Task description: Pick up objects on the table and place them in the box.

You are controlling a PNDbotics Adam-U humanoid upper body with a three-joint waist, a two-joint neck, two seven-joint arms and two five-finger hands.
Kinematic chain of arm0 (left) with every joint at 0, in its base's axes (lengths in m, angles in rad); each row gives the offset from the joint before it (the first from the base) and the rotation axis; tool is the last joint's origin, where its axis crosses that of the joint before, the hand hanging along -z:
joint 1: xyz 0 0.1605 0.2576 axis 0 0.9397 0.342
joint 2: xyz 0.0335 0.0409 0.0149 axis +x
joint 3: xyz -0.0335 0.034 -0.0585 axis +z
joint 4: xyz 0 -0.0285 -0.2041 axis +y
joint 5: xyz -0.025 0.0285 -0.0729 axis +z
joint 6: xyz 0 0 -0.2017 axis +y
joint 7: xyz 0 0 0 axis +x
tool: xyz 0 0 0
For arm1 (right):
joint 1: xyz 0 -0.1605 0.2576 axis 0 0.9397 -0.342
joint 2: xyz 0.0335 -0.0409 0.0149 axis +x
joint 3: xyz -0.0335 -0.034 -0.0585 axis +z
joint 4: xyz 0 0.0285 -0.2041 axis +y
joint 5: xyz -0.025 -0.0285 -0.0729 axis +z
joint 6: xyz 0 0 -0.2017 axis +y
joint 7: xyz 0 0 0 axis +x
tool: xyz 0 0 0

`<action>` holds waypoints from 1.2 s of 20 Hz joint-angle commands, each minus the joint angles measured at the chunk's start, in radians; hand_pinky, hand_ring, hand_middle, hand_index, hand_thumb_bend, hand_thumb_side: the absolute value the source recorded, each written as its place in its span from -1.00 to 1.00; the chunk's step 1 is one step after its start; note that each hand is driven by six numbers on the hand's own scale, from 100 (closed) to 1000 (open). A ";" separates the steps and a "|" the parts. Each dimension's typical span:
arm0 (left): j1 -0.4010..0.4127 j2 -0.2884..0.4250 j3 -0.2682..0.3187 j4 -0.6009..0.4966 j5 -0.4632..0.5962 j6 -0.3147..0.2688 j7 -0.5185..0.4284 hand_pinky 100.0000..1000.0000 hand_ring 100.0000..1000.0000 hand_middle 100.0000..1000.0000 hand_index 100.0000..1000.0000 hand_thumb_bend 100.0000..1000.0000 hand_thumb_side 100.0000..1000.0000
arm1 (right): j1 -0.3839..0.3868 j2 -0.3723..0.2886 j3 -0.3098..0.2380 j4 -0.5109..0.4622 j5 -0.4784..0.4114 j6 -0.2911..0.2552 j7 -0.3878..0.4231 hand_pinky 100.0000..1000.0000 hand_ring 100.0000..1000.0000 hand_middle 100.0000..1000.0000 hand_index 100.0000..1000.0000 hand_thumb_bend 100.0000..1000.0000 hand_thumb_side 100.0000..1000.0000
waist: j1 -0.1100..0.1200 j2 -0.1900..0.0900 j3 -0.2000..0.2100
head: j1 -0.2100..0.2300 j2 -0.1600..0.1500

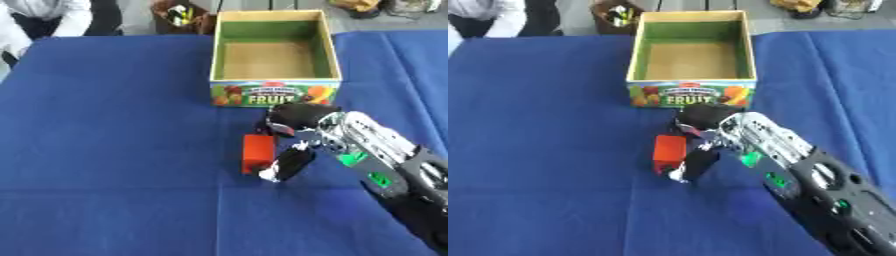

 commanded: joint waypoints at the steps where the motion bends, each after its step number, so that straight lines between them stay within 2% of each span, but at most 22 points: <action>1: -0.008 0.021 0.001 -0.015 0.000 0.000 -0.001 -0.36 0.43 0.22 0.36 -1.00 1.00 | -0.021 -0.016 -0.028 -0.056 -0.029 0.021 -0.021 0.28 0.26 -0.44 -0.07 -1.00 -0.08 | 0.001 -0.020 -0.002 | 0.004 -0.005; 8: -0.005 0.023 0.003 -0.015 -0.001 0.002 0.001 -0.36 0.43 0.22 0.36 -1.00 1.00 | -0.080 -0.052 -0.111 -0.200 -0.135 0.086 -0.032 0.27 0.23 -0.50 -0.12 -1.00 -0.06 | 0.002 -0.025 -0.006 | 0.006 0.002; 10: -0.003 0.025 0.003 -0.015 -0.001 0.002 0.001 -0.36 0.43 0.22 0.36 -1.00 1.00 | -0.106 -0.074 -0.133 -0.236 -0.134 0.090 -0.036 0.28 0.23 -0.53 -0.14 -1.00 -0.03 | 0.002 -0.027 -0.007 | 0.007 0.005; 14: 0.000 0.026 0.004 -0.015 -0.002 0.004 0.002 -0.36 0.43 0.23 0.36 -1.00 1.00 | -0.163 -0.089 -0.180 -0.255 -0.156 0.129 -0.060 0.28 0.23 -0.55 -0.16 -1.00 0.00 | 0.000 -0.031 -0.004 | 0.003 0.008; 17: 0.002 0.025 0.003 -0.015 -0.002 0.005 0.002 -0.36 0.43 0.22 0.36 -1.00 1.00 | -0.200 -0.098 -0.196 -0.238 -0.162 0.154 -0.082 0.27 0.21 -0.56 -0.17 -1.00 0.00 | -0.002 -0.032 0.001 | -0.002 0.007; 19: 0.002 0.026 0.003 -0.015 -0.003 0.006 0.001 -0.36 0.43 0.22 0.36 -1.00 1.00 | -0.225 -0.096 -0.204 -0.206 -0.156 0.168 -0.095 0.16 0.17 -0.56 -0.17 -1.00 0.00 | -0.001 -0.030 0.005 | -0.006 0.006; 24: 0.000 0.028 -0.001 -0.015 -0.001 0.006 0.000 -0.36 0.44 0.22 0.36 -1.00 1.00 | -0.305 -0.064 -0.213 -0.070 -0.108 0.180 -0.154 0.14 0.16 -0.56 -0.17 -1.00 0.01 | -0.001 -0.023 0.016 | -0.020 -0.001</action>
